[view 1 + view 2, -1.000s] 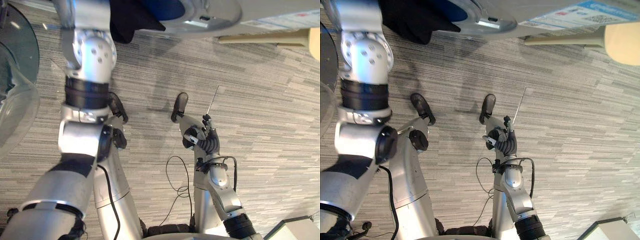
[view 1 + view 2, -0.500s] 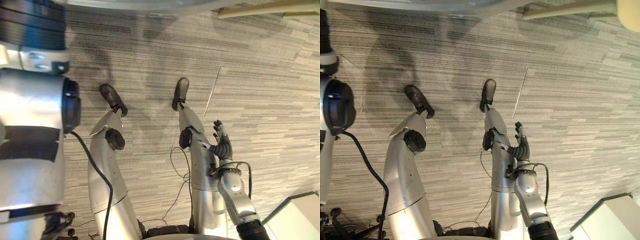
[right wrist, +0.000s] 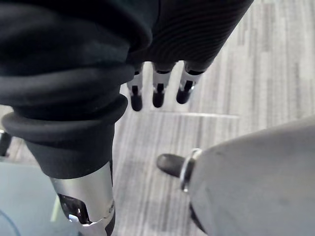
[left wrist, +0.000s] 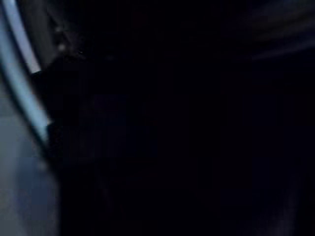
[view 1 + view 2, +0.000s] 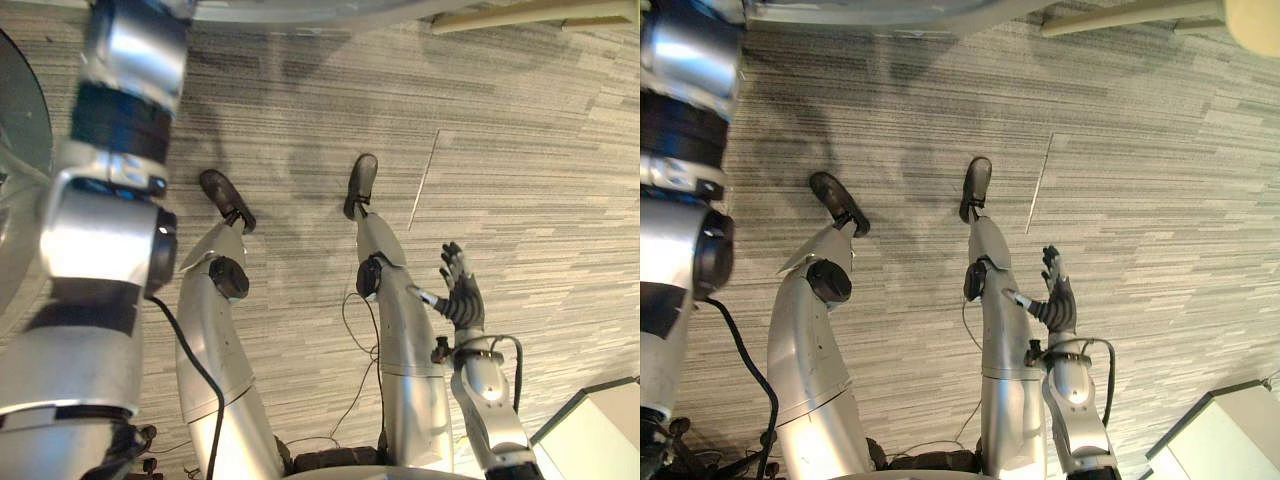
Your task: Pick up the laundry basket with both hands and put the clothes into the washing machine.
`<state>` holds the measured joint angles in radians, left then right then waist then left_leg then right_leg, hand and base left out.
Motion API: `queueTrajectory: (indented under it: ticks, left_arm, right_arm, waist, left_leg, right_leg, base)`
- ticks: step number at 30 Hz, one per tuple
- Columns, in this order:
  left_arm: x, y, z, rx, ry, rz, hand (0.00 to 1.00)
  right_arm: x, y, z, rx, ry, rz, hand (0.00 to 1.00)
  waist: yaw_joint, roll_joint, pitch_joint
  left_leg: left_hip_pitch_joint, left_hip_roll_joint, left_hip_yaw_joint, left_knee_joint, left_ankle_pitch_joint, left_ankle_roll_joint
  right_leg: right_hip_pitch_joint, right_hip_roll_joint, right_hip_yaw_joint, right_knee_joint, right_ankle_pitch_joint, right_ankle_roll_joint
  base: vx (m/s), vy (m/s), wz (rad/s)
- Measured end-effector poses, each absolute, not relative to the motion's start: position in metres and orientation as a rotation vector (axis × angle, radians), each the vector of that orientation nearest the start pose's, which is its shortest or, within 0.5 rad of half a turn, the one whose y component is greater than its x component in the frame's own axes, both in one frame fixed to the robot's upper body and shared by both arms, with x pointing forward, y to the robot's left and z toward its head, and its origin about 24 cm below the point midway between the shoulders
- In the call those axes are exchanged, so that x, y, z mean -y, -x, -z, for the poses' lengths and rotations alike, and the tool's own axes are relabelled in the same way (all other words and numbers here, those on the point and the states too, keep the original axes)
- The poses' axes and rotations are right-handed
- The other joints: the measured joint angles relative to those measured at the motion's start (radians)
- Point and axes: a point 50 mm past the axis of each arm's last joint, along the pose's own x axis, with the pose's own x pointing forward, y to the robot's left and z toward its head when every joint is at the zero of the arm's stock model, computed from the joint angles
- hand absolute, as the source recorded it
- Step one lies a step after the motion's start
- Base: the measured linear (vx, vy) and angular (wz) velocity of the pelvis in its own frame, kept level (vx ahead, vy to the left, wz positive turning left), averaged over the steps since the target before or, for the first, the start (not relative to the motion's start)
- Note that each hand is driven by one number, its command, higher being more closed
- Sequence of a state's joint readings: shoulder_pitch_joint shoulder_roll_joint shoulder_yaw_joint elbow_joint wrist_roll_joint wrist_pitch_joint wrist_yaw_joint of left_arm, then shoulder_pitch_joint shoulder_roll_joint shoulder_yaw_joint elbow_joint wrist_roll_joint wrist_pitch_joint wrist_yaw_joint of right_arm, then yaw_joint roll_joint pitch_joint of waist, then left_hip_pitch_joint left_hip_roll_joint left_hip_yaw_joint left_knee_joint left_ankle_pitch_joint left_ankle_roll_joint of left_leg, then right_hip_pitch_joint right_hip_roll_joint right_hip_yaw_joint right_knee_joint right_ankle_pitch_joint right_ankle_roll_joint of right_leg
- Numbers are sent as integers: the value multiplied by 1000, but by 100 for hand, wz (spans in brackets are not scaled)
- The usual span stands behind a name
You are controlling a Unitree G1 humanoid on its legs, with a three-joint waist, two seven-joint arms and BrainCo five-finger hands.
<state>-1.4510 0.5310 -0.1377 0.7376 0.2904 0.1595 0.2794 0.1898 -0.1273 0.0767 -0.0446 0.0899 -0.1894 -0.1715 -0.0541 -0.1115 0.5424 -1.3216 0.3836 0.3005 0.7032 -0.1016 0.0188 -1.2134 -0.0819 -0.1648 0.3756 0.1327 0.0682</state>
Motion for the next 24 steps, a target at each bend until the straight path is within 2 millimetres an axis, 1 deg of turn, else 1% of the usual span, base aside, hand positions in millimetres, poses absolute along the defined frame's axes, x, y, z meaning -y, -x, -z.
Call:
queueTrajectory:
  ticks: [2,3,4,5,6,7,8,9,10,11,12,13,14,15,16,17,18,19,20,21,22,23,24]
  left_arm:
    - [-206,-380,-377,626,-625,-501,0]
    - [-212,-381,-370,608,-608,-504,0]
    - [-229,-382,-351,565,-551,-520,0]
    - [-237,-383,-342,543,-515,-526,0]
    - [-246,-383,-330,508,-468,-534,0]
    - [-256,-385,-313,465,-352,-521,0]
    - [-261,-385,-304,442,-298,-519,0]
    - [-270,-386,-282,388,-202,-519,0]
    - [-279,-386,-250,311,-118,-508,0]
    - [-280,-385,-235,280,-80,-493,0]
    - [-280,-384,-205,217,-15,-478,0]
    - [-276,-383,-187,180,20,-459,0]
    - [-270,-379,-160,118,65,-438,0]
    - [-259,-372,-123,35,137,-403,0]
    - [-244,-363,-93,-28,193,-367,0]
    - [-237,-357,-80,-54,211,-346,0]
    - [-226,-345,-58,-93,223,-314,0]
    - [-211,-327,-30,-156,221,-276,0]
    - [-198,-305,-3,-230,209,-239,0]
    - [-192,-294,8,-261,202,-221,0]
    - [-182,-274,25,-313,187,-184,0]
    - [-177,-259,36,-350,177,-148,0]
    - [-171,-241,47,-385,170,-109,0]
  right_arm:
    - [173,-208,-24,21,24,135,0]
    - [173,-208,-23,19,24,136,0]
    - [173,-207,-22,13,24,134,0]
    - [172,-207,-22,11,25,130,0]
    - [171,-206,-21,7,26,121,0]
    - [170,-204,-19,-2,29,111,0]
    - [170,-204,-18,-6,31,106,0]
    - [170,-204,-16,-16,40,98,0]
    - [170,-204,-15,-26,59,93,0]
    - [171,-204,-15,-31,62,92,0]
    - [171,-203,-13,-43,69,89,0]
    - [172,-203,-12,-53,79,84,0]
    - [172,-203,-9,-67,99,77,0]
    - [172,-202,-6,-83,112,74,0]
    - [172,-202,-6,-90,121,71,0]
    - [172,-202,-5,-93,126,69,0]
    - [172,-201,-5,-100,139,66,0]
    - [173,-200,-3,-114,156,66,0]
    - [176,-199,-2,-125,171,63,0]
    - [177,-199,-1,-129,181,60,0]
    - [180,-198,-1,-133,199,51,0]
    - [181,-197,2,-147,212,43,0]
    - [183,-196,8,-176,229,36,0]
  waist:
    - [2,0,0]
    - [2,0,0]
    - [3,1,-1]
    - [4,1,-1]
    - [5,1,-1]
    - [7,0,-2]
    - [10,0,-2]
    - [16,0,-3]
    - [18,2,-5]
    - [18,3,-7]
    - [18,5,-25]
    - [17,6,-37]
    - [17,10,-58]
    - [17,17,-92]
    - [22,18,-95]
    - [24,19,-96]
    - [25,20,-99]
    - [30,23,-114]
    - [43,29,-132]
    - [47,35,-138]
    - [58,45,-145]
    - [70,53,-155]
    - [79,65,-181]
  left_leg:
    - [46,2,0,-13,3,-4]
    - [60,2,1,-19,4,-6]
    - [101,2,6,-42,1,-18]
    - [118,2,7,-54,3,-21]
    - [148,0,10,-75,9,-29]
    - [189,0,15,-96,14,-37]
    - [211,0,18,-104,16,-40]
    - [256,-1,24,-110,22,-37]
    - [304,-2,27,-113,24,-39]
    - [325,-3,27,-117,24,-39]
    - [355,-9,30,-128,24,-39]
    - [369,-13,32,-135,24,-40]
    - [386,-16,32,-141,22,-41]
    - [397,-18,32,-146,20,-45]
    - [429,-18,33,-150,17,-49]
    - [446,-20,33,-153,13,-52]
    - [468,-23,33,-158,11,-55]
    - [487,-26,33,-163,8,-60]
    - [505,-26,33,-166,4,-65]
    - [514,-26,33,-167,3,-66]
    - [542,-28,35,-176,0,-71]
    - [564,-28,38,-182,-3,-75]
    - [583,-32,38,-188,-4,-77]
  right_leg:
    - [44,8,3,-17,2,-5]
    - [57,10,3,-20,2,-5]
    - [98,10,5,-52,-3,-6]
    - [119,13,4,-72,-2,-10]
    - [151,15,4,-96,1,-12]
    - [190,19,3,-116,4,-13]
    - [210,22,4,-123,6,-13]
    - [247,24,6,-128,11,-21]
    - [293,29,9,-131,9,-25]
    - [310,29,9,-131,6,-27]
    - [333,28,9,-131,0,-30]
    - [342,26,9,-131,-4,-27]
    - [354,26,12,-131,-10,-25]
    - [364,26,16,-131,-16,-26]
    - [390,26,22,-125,-26,-26]
    - [400,25,24,-117,-36,-23]
    - [414,25,24,-102,-48,-25]
    - [426,25,25,-90,-64,-23]
    - [437,26,28,-82,-71,-24]
    - [446,25,27,-80,-74,-25]
    - [468,25,28,-77,-81,-22]
    - [486,25,30,-75,-89,-17]
    - [500,22,29,-67,-97,-18]
  base:
    - [-25,-76,-3]
    - [-28,-69,-1]
    - [-30,-66,1]
    - [-29,-67,4]
    - [-20,-73,7]
    - [-5,-69,7]
    - [12,-94,3]
    - [57,-109,-4]
    - [69,-103,-4]
    - [90,-88,-2]
    - [61,-49,3]
    - [58,-46,4]
    - [48,-39,3]
    - [55,-37,1]
    - [51,-30,2]
    - [39,-27,6]
    - [24,-35,10]
    - [22,-40,6]
    - [14,-29,4]
    - [0,0,0]
    - [15,-9,3]
    - [20,-2,5]
    - [17,6,7]
